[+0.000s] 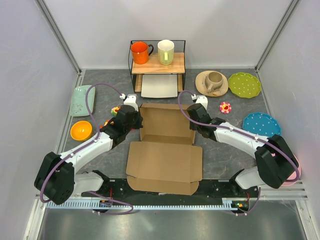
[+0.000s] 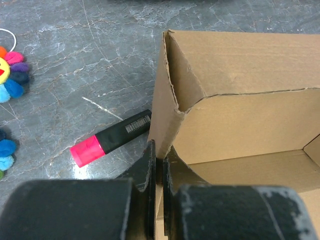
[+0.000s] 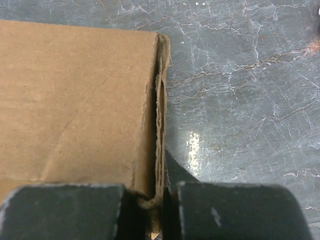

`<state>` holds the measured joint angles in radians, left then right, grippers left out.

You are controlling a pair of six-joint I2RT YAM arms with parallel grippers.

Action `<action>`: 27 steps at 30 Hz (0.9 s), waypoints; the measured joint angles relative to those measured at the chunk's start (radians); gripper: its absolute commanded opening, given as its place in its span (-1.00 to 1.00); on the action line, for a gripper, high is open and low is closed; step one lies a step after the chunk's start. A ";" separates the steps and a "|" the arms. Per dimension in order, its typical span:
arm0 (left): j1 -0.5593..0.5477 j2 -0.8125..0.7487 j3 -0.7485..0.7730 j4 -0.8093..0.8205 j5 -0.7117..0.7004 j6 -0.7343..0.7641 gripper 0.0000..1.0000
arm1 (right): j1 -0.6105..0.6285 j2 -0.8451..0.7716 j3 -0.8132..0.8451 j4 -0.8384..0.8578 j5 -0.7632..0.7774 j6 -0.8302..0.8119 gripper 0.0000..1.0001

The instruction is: Fold the paper box

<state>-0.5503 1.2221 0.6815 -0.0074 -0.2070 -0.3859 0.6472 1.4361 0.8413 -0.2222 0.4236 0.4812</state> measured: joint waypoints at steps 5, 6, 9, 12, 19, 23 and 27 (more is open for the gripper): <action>0.000 0.000 0.000 -0.001 -0.001 -0.002 -0.96 | 0.001 -0.006 -0.011 0.016 0.000 0.006 -0.12; 0.000 0.000 0.000 -0.004 -0.003 -0.004 -0.97 | 0.001 -0.009 -0.021 0.018 -0.006 0.009 -0.09; 0.001 0.000 0.000 -0.006 -0.018 -0.014 -0.96 | 0.001 -0.010 -0.062 0.004 -0.032 0.016 -0.07; 0.000 0.000 0.000 -0.007 -0.022 -0.017 -0.96 | 0.004 -0.010 -0.083 0.001 -0.065 0.020 -0.41; -0.002 0.000 0.000 -0.007 -0.013 -0.027 -0.85 | 0.012 -0.026 -0.108 0.023 -0.090 0.026 -1.00; -0.003 -0.001 0.003 -0.017 -0.001 -0.029 -0.40 | 0.016 -0.038 -0.114 0.011 -0.081 0.023 -1.00; -0.003 -0.001 0.007 -0.036 0.000 -0.032 -0.21 | 0.018 -0.052 -0.114 -0.006 -0.059 0.021 -1.00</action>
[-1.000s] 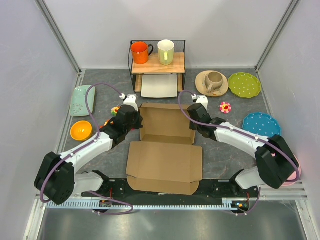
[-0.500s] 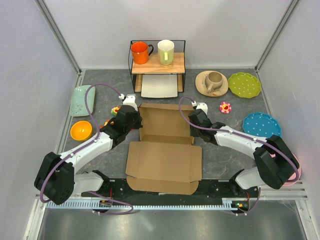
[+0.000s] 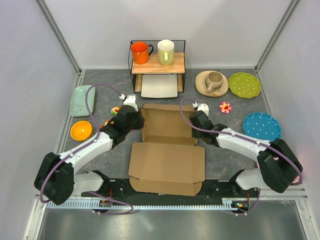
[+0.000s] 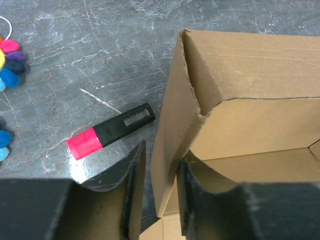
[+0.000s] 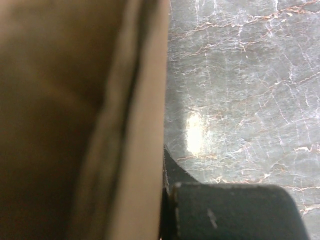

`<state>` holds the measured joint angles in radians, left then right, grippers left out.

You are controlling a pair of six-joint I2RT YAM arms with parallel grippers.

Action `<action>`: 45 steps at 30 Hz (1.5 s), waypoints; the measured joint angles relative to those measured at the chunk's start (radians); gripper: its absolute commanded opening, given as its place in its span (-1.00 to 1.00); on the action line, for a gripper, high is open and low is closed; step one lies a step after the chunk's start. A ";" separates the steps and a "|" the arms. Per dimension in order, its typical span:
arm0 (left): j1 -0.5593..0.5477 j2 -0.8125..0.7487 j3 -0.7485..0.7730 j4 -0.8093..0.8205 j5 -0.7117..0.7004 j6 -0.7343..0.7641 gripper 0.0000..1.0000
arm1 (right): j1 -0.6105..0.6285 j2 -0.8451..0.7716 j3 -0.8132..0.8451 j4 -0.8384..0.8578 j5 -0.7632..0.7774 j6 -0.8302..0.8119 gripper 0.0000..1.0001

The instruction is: Fold the paper box

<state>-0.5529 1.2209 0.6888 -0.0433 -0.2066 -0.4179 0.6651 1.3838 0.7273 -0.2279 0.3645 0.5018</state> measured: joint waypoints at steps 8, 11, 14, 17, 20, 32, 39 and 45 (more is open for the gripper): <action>0.001 -0.003 -0.001 -0.013 -0.001 0.000 0.06 | 0.007 -0.018 0.000 -0.021 0.025 -0.002 -1.00; 0.002 0.013 -0.001 0.003 0.006 0.000 0.07 | 0.011 -0.022 -0.002 -0.023 0.028 -0.003 -1.00; 0.002 0.045 -0.003 0.041 0.012 0.000 0.07 | 0.013 -0.023 -0.005 -0.021 0.029 -0.002 -1.00; 0.002 0.079 -0.004 0.089 0.022 0.000 0.03 | 0.016 -0.026 -0.013 -0.020 0.029 -0.001 -1.00; 0.002 0.113 -0.003 0.123 0.026 0.000 -0.16 | 0.020 -0.028 -0.015 -0.020 0.029 -0.002 -1.00; 0.001 0.195 0.051 0.161 0.018 0.082 -0.96 | 0.025 -0.035 -0.017 -0.010 0.029 -0.008 -1.00; 0.001 0.195 0.049 0.167 -0.002 0.097 -0.19 | 0.024 -0.035 -0.017 -0.006 0.029 -0.004 -1.00; 0.002 0.173 0.039 0.150 -0.024 0.095 -0.12 | 0.024 -0.035 -0.016 -0.006 0.029 -0.002 -1.00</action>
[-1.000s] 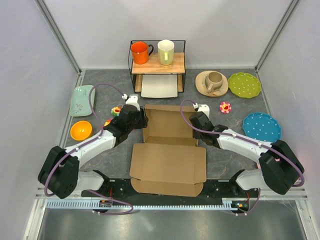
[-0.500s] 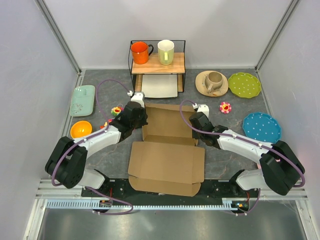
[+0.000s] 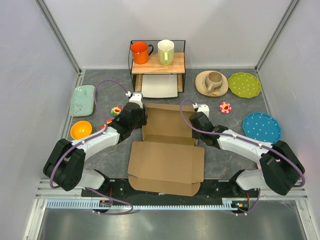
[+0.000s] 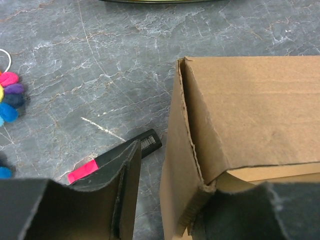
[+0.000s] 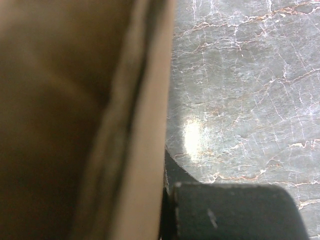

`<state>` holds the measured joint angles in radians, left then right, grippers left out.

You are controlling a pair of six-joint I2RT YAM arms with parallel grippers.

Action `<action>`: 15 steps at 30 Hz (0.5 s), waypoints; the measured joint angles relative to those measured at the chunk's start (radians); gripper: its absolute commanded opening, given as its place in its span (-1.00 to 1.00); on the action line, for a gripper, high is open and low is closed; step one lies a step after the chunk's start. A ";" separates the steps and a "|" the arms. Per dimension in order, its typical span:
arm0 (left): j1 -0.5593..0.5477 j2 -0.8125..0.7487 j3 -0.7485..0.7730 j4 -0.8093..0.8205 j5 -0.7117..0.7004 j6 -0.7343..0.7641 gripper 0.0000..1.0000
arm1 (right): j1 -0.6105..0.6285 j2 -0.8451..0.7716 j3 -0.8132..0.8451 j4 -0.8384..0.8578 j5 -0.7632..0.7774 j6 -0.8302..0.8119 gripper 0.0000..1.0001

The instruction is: Fold the paper box

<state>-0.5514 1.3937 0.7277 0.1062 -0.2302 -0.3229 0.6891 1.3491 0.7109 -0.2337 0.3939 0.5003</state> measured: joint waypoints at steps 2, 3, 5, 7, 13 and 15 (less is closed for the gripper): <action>0.000 -0.014 -0.013 -0.001 -0.002 0.000 -0.16 | 0.001 0.000 0.000 0.000 -0.001 -0.002 -1.00; 0.000 -0.020 -0.019 -0.002 -0.003 0.000 -0.17 | 0.001 0.000 0.000 0.000 -0.002 -0.003 -1.00; 0.000 -0.028 -0.027 0.000 -0.003 0.000 -0.21 | 0.001 0.000 0.000 0.001 -0.005 -0.005 -1.00; -0.002 -0.031 -0.031 0.001 -0.003 0.000 -0.21 | 0.001 0.000 0.000 0.001 -0.005 -0.008 -1.00; -0.013 -0.034 -0.035 -0.010 -0.008 0.000 -0.51 | 0.001 0.000 0.000 0.001 -0.011 -0.008 -1.00; -0.016 -0.040 -0.040 -0.015 -0.005 0.000 -0.74 | 0.001 0.000 0.000 0.001 -0.016 -0.009 -1.00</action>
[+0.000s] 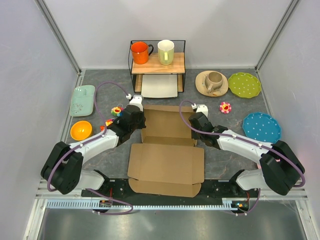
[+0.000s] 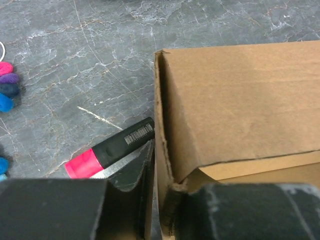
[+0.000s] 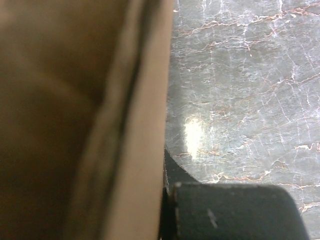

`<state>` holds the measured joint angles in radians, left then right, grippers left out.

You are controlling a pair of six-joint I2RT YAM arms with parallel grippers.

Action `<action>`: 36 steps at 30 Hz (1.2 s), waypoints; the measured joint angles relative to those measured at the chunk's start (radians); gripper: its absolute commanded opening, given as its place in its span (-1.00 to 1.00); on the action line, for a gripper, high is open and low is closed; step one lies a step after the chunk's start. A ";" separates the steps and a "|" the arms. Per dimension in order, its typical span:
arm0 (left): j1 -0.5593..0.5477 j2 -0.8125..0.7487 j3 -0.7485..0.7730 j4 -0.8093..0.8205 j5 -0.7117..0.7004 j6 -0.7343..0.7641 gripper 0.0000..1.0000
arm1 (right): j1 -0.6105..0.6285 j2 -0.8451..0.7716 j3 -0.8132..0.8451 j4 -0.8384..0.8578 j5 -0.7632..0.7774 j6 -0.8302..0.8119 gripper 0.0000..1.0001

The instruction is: Fold the paper box

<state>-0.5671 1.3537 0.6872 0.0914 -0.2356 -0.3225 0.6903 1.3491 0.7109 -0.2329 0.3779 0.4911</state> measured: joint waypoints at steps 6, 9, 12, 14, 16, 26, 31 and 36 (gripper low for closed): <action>-0.008 -0.009 -0.002 -0.015 -0.006 0.006 -0.96 | 0.005 0.000 0.000 0.006 -0.005 -0.010 -1.00; -0.016 -0.009 -0.002 -0.016 -0.026 0.005 -0.96 | 0.006 0.000 0.000 0.006 -0.004 -0.009 -1.00; -0.020 -0.010 -0.001 -0.020 -0.038 0.003 -0.39 | 0.006 -0.003 0.000 0.005 -0.005 -0.009 -1.00; -0.020 -0.015 0.000 -0.043 -0.049 0.002 -0.22 | 0.006 -0.008 0.000 0.002 -0.005 -0.009 -1.00; -0.020 -0.025 0.000 -0.071 -0.053 -0.003 -0.14 | 0.006 -0.013 -0.001 -0.002 -0.004 -0.009 -1.00; -0.020 -0.080 -0.027 -0.150 -0.031 -0.050 -0.05 | 0.011 -0.016 -0.002 -0.005 -0.007 -0.019 -1.00; -0.018 -0.084 -0.034 -0.177 0.009 -0.080 0.18 | 0.012 -0.016 -0.002 -0.004 -0.007 -0.016 -1.00; -0.018 -0.107 -0.039 -0.203 0.044 -0.118 0.00 | 0.011 -0.016 -0.002 0.007 -0.008 -0.018 -1.00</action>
<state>-0.5846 1.2469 0.6487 -0.1112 -0.1917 -0.4404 0.7013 1.3334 0.7090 -0.2260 0.3695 0.4736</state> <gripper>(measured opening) 0.558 0.053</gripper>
